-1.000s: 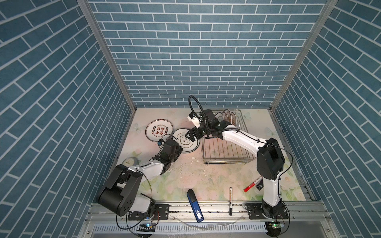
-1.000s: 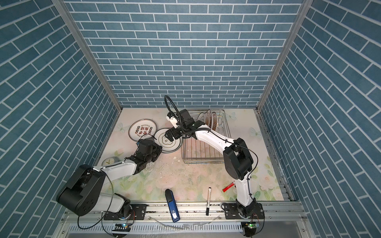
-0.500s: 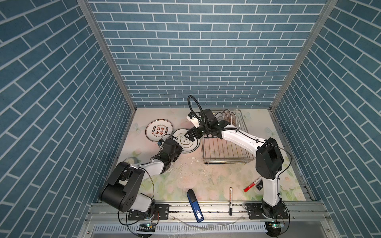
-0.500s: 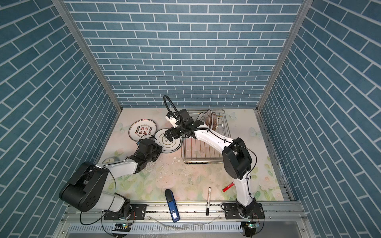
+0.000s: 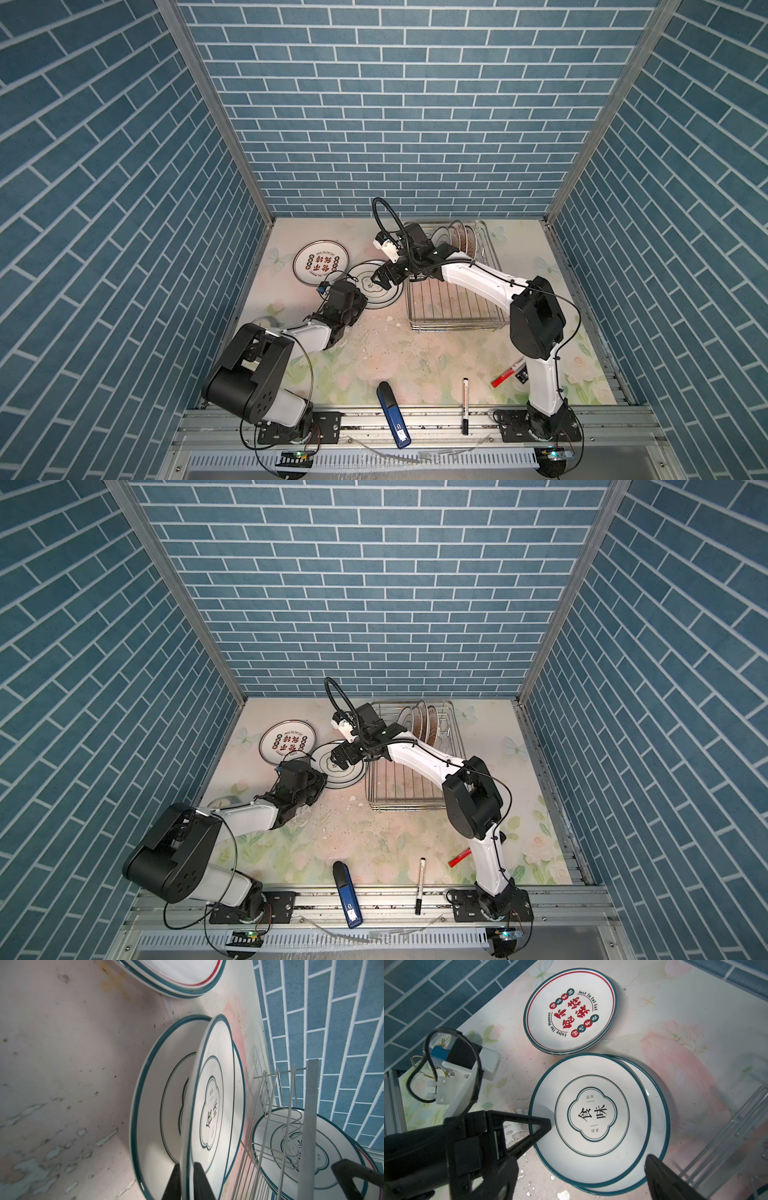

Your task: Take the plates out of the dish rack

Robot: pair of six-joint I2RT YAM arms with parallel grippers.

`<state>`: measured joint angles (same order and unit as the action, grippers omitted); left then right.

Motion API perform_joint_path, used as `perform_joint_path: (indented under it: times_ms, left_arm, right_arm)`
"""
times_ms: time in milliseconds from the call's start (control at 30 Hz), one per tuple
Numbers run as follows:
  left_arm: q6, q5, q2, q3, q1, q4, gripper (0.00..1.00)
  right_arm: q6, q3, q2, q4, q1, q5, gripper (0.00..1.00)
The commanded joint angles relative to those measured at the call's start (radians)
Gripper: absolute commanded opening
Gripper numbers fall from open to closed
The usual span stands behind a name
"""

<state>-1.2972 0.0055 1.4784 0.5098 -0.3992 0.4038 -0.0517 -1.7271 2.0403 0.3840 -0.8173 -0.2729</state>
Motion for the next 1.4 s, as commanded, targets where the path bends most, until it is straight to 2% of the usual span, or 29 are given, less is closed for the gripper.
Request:
perform_joint_path:
  times_ms: [0, 233, 400, 967, 1367]
  left_arm:
    - [0.001, 0.003, 0.011, -0.009, 0.006, 0.028, 0.16]
    - [0.007, 0.007, 0.023, 0.013, 0.005, -0.020, 0.18]
    - [0.021, 0.004, 0.022, 0.046, 0.007, -0.082, 0.28]
    - [0.033, 0.019, 0.064, 0.120, 0.006, -0.174, 0.34]
    - [0.036, -0.019, 0.077, 0.182, -0.002, -0.306, 0.34]
  right_arm:
    - [0.034, -0.043, 0.016, 0.022, -0.008, 0.003, 0.96]
    - [0.042, -0.047, 0.019, 0.032, -0.012, 0.019, 0.96]
    - [0.049, -0.053, 0.026, 0.040, -0.012, 0.026, 0.96]
    - [0.049, -0.031, 0.009, 0.019, -0.013, 0.063, 0.96]
    - [0.049, -0.025, 0.003, 0.018, -0.012, 0.075, 0.96]
